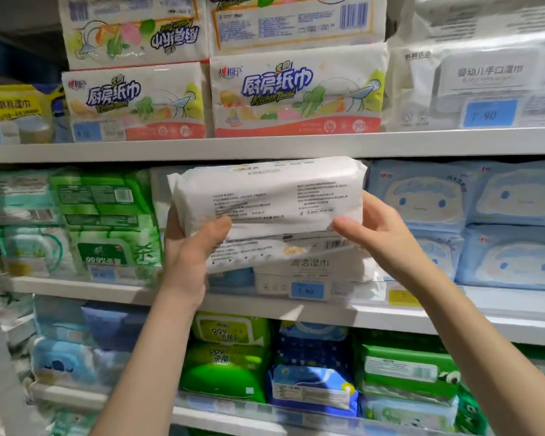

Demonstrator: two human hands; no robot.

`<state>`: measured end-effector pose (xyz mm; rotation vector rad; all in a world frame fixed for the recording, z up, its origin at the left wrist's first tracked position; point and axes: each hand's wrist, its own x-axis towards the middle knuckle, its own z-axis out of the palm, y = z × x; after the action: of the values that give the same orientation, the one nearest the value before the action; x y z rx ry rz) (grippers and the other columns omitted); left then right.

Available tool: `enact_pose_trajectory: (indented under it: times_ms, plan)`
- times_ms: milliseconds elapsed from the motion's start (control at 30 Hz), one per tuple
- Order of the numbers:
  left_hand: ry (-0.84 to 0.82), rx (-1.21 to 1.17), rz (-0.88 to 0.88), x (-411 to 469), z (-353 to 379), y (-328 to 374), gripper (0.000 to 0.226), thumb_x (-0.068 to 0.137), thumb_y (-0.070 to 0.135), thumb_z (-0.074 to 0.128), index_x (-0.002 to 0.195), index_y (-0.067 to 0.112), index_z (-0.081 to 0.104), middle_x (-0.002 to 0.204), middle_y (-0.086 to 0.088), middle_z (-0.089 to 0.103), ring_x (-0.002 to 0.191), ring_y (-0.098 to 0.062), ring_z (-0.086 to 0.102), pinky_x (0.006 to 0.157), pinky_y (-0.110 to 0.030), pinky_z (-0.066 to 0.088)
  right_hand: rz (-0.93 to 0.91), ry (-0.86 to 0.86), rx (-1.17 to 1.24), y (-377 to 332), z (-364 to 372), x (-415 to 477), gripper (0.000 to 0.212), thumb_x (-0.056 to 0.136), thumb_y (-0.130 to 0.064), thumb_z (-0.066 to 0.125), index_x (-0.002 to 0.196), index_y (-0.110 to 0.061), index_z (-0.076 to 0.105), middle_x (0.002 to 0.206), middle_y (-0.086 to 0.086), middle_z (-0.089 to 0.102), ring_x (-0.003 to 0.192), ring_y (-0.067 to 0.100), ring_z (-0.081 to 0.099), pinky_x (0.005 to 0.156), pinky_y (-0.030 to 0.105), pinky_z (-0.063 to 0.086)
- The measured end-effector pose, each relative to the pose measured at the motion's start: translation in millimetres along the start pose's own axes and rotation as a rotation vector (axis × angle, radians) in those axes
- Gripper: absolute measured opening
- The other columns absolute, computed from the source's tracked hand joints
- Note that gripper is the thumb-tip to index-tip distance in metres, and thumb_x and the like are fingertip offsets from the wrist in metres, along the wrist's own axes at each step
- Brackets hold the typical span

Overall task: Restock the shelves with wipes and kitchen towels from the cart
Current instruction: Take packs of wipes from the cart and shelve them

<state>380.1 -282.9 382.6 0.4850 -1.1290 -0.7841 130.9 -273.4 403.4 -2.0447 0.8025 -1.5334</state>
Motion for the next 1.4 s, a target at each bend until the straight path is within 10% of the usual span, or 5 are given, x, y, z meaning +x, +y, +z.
enact_pose_trajectory:
  times_ms: [200,433,567,800,1400]
  plan:
    - [-0.199,0.088,0.044,22.3,26.3,-19.5,0.093,0.042,0.039,0.089,0.123,0.010,0.054,0.094,0.012,0.073,0.092,-0.004,0.068,0.075,-0.015,0.052,-0.032,0.210,-0.047,14.3,-18.2,-9.2,0.026,0.079,-0.027,0.067,0.105,-0.030,0.063,0.104,-0.009,0.072,0.098,0.012,0.067,0.078,0.025,0.053]
    - [-0.162,0.396,-0.014,31.1,44.0,-38.1,0.015,0.082,0.030,0.069,0.092,0.026,0.059,0.093,0.010,0.067,0.089,-0.004,0.062,0.074,-0.015,0.047,-0.013,0.343,-0.276,18.2,-21.1,-3.6,0.019,0.090,-0.029,0.063,0.106,-0.038,0.061,0.096,-0.021,0.069,0.090,0.003,0.064,0.079,0.025,0.053]
    - [-0.079,0.664,0.023,40.1,48.6,-37.8,0.035,0.083,0.047,0.063,0.101,0.018,0.058,0.114,-0.005,0.049,0.107,-0.019,0.051,0.094,-0.037,0.042,0.047,0.403,-0.314,26.1,-15.4,1.3,0.019,0.090,-0.039,0.063,0.107,-0.032,0.060,0.099,-0.014,0.069,0.091,0.015,0.064,0.083,0.046,0.053]
    - [-0.010,0.745,0.067,44.0,59.1,-48.2,0.032,0.088,0.047,0.059,0.096,0.016,0.055,0.100,0.001,0.061,0.093,-0.019,0.056,0.074,-0.033,0.043,0.051,0.467,-0.428,40.3,-5.9,1.5,0.037,0.081,-0.059,0.053,0.109,-0.034,0.051,0.106,-0.012,0.062,0.103,0.012,0.058,0.085,0.046,0.050]
    - [0.049,0.787,0.068,26.6,52.3,-52.4,0.036,0.084,0.041,0.066,0.112,0.023,0.051,0.106,0.002,0.060,0.098,-0.020,0.055,0.079,-0.033,0.045,0.142,0.479,-0.448,60.9,4.5,8.3,0.034,0.087,-0.054,0.050,0.107,-0.029,0.038,0.104,0.000,0.060,0.094,0.018,0.058,0.070,0.032,0.044]
